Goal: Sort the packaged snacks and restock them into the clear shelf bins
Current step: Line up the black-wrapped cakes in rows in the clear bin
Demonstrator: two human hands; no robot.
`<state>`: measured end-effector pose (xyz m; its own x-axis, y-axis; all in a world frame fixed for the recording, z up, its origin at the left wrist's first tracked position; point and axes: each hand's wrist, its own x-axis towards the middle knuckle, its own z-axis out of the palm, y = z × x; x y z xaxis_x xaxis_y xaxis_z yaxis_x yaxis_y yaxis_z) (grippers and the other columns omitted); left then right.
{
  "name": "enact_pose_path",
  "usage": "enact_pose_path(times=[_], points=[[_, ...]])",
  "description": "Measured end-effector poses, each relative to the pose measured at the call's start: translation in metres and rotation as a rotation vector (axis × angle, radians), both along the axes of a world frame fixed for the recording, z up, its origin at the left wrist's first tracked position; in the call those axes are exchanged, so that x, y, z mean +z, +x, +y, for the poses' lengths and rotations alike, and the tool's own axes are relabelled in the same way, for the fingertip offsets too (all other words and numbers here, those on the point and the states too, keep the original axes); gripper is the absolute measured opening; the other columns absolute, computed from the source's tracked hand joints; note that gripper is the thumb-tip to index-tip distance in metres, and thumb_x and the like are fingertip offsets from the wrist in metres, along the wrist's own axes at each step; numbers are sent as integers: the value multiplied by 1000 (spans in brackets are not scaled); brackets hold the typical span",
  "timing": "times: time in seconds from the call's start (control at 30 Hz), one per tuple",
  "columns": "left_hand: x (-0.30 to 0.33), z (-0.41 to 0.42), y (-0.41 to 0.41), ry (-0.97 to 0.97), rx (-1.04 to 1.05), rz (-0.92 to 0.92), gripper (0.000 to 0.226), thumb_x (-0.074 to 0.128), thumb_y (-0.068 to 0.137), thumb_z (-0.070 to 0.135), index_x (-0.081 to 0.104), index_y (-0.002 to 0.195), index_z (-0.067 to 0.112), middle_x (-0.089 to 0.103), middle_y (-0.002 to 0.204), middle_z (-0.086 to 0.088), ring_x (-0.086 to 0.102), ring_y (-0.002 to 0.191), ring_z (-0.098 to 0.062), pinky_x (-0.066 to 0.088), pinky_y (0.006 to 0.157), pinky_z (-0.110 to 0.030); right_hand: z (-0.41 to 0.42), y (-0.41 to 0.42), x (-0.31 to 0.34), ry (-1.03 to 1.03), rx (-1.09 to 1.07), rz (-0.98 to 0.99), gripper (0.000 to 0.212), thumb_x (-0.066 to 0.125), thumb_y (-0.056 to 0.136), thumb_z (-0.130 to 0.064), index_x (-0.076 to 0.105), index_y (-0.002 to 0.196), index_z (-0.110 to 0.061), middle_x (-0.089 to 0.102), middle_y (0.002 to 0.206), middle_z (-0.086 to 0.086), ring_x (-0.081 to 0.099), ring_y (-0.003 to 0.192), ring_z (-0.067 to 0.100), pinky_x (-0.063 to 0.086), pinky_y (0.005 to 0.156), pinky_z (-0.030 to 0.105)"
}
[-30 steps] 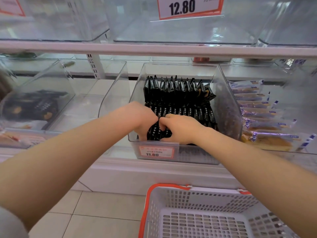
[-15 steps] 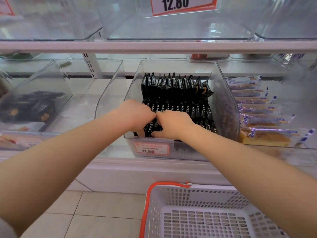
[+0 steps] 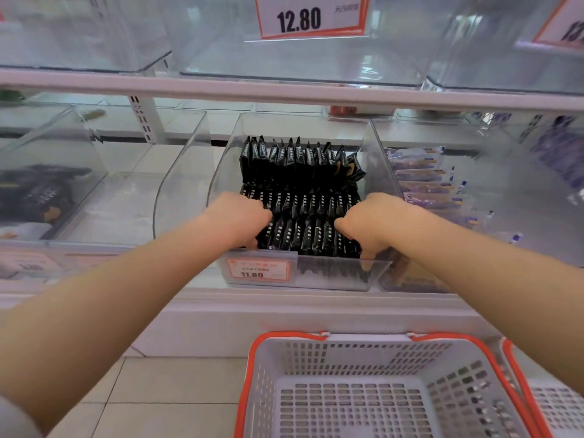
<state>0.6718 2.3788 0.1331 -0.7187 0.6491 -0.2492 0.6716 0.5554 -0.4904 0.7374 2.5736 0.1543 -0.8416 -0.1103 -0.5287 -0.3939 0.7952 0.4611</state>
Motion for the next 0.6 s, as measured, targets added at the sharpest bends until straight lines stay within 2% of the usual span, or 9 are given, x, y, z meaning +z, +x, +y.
enact_pose_path(times=[0.07, 0.17, 0.23, 0.27, 0.33, 0.4, 0.43, 0.5, 0.6], points=[[-1, -3, 2, 33, -8, -3, 31, 57, 87, 32, 50, 111, 14, 58, 105, -4, 62, 90, -26, 42, 58, -32, -2, 1, -3, 1, -4, 43, 63, 73, 71, -51, 47, 117, -16, 61, 106, 0, 61, 98, 24, 48, 74, 35], [4, -2, 4, 50, 39, -60, 29, 59, 86, 30, 52, 110, 16, 58, 103, -3, 60, 90, -24, 42, 59, -32, -2, 8, -10, -30, 46, 193, 42, 67, 81, -26, 46, 115, -12, 57, 92, 1, 60, 85, 26, 42, 57, 34], [13, 0, 4, 30, 112, -172, 32, 62, 85, 32, 55, 112, 16, 59, 108, -3, 59, 95, -24, 47, 66, -33, 0, 11, -11, -102, 7, 194, 32, 63, 83, -18, 47, 110, -11, 48, 79, -1, 54, 76, 25, 39, 55, 34], [18, 1, 4, 42, 146, -243, 33, 61, 86, 32, 56, 114, 16, 60, 111, -3, 58, 98, -25, 50, 73, -36, 1, 12, -7, -176, -38, 153, 30, 63, 84, -20, 48, 108, -11, 45, 78, -2, 53, 78, 25, 40, 57, 34], [29, 3, 6, 147, 128, -305, 25, 55, 90, 26, 58, 113, 16, 60, 113, -4, 56, 100, -25, 51, 84, -41, 1, 13, 2, -415, -108, 76, 25, 62, 87, -30, 54, 101, -11, 52, 84, -1, 53, 83, 22, 40, 65, 30], [34, 4, 17, 340, 7, -295, 19, 46, 93, 23, 60, 106, 19, 62, 107, -2, 55, 93, -20, 50, 83, -40, -4, 22, 9, -643, -105, 62, 28, 50, 94, -39, 58, 85, -13, 58, 78, -2, 53, 75, 18, 37, 67, 27], [34, 5, 25, 442, -50, -322, 19, 45, 94, 25, 61, 101, 20, 63, 102, 0, 54, 87, -17, 50, 82, -38, -6, 32, 10, -696, -88, 59, 33, 45, 95, -42, 56, 79, -16, 56, 72, -5, 51, 70, 15, 35, 66, 26], [30, 4, 43, 562, -89, -415, 18, 47, 92, 32, 62, 94, 23, 64, 89, 6, 54, 80, -13, 49, 78, -33, -5, 51, 7, -670, -62, 74, 31, 44, 94, -45, 52, 80, -19, 54, 72, -4, 49, 70, 16, 35, 65, 27], [21, -4, 56, 580, -39, -435, 14, 54, 89, 38, 61, 88, 25, 56, 75, 13, 56, 78, -12, 49, 72, -30, 2, 70, -5, -549, -9, 244, 15, 47, 95, -34, 51, 91, -20, 60, 96, 4, 57, 90, 25, 36, 64, 30]])
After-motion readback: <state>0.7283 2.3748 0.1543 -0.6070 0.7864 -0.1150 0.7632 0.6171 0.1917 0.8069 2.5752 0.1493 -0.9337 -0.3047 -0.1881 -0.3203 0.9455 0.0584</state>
